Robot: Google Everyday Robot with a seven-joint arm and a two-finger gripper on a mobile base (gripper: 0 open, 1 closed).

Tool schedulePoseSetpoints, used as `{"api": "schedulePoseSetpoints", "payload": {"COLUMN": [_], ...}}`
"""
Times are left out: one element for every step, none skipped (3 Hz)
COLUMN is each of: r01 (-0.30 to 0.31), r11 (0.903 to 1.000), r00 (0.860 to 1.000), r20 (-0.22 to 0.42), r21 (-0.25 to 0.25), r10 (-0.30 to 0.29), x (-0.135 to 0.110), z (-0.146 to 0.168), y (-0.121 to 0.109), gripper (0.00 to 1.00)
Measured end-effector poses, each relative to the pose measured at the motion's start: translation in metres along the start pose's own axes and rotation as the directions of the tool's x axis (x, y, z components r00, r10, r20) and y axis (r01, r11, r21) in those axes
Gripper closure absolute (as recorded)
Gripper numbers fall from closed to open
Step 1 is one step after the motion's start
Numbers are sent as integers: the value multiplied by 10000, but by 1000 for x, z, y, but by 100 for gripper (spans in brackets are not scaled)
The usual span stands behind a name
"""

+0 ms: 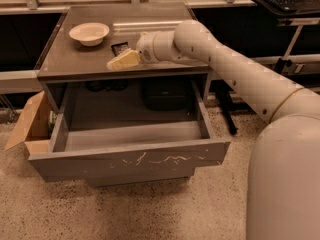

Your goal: Place rxbar chocolate into top drawer

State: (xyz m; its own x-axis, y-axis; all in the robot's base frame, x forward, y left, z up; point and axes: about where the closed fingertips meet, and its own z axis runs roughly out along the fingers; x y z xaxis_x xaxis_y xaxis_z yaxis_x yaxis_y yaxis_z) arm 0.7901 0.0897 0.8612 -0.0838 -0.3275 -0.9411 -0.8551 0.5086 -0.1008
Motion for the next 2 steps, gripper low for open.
{"api": "schedulePoseSetpoints", "payload": {"r01": [23,-106], "r11": [9991,9984], "r00": [10000,9999], "r20": [52,133], "r21": [412,547], "r10": [-25,99], "x": [-4,-1], "z": [26,39], "y": [-6,-10], "gripper": [0,0]}}
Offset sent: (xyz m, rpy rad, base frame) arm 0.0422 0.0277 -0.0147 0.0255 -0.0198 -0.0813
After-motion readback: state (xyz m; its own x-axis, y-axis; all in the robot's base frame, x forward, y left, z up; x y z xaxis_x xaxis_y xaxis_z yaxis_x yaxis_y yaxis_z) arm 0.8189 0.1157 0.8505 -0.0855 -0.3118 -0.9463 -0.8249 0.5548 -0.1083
